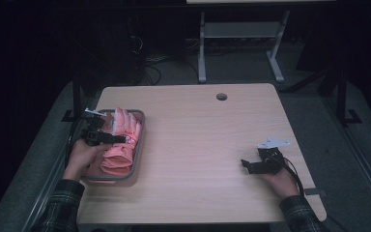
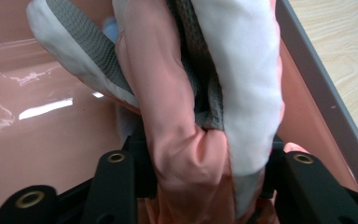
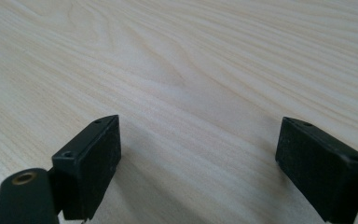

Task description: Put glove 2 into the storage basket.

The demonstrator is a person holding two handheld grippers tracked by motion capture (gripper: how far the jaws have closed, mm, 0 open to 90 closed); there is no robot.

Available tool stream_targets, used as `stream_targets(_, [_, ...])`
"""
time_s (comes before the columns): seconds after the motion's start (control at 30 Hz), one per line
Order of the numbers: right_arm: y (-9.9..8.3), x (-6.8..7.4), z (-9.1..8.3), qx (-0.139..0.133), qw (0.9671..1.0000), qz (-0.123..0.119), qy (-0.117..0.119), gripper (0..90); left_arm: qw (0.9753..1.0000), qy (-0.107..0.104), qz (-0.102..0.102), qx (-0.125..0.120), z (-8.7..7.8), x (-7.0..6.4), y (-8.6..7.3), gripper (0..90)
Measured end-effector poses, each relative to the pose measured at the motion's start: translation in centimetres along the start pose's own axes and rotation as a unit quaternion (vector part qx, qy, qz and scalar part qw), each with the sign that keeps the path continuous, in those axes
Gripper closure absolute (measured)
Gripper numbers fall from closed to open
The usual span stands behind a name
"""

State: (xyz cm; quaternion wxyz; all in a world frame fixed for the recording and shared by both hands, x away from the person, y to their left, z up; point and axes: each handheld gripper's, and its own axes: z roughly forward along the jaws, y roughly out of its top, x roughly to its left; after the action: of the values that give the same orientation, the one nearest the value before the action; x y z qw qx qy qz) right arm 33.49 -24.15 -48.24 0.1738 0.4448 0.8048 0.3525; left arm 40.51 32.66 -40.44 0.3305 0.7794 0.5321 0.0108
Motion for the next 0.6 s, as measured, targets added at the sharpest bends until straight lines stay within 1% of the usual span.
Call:
stream_targets(0.2, [0.0, 0.0, 0.0, 0.000, 1.0000, 0.000, 0.000, 13.4, 0.9999, -0.016, -0.003, -0.005, -0.2, 0.2, 0.1, 34.5])
stream_targets(0.3, [0.0, 0.0, 0.0, 0.000, 1.0000, 0.000, 0.000, 13.5, 0.9999, -0.014, 0.004, -0.005, -0.5, 0.3, 0.2, 25.1])
stream_targets(0.37, [0.0, 0.0, 0.0, 0.000, 1.0000, 0.000, 0.000, 13.5, 0.9999, -0.006, 0.005, -0.007, -0.7, 0.3, 0.3, 20.9])
stream_targets(0.5, [0.0, 0.0, 0.0, 0.000, 1.0000, 0.000, 0.000, 13.5, 0.9998, 0.007, 0.004, -0.020, -1.6, 0.3, 0.3, 16.7])
stream_targets(0.6, [0.0, 0.0, 0.0, 0.000, 1.0000, 0.000, 0.000, 13.5, 0.9996, 0.008, 0.008, -0.027, -2.2, 0.3, 0.3, 15.3])
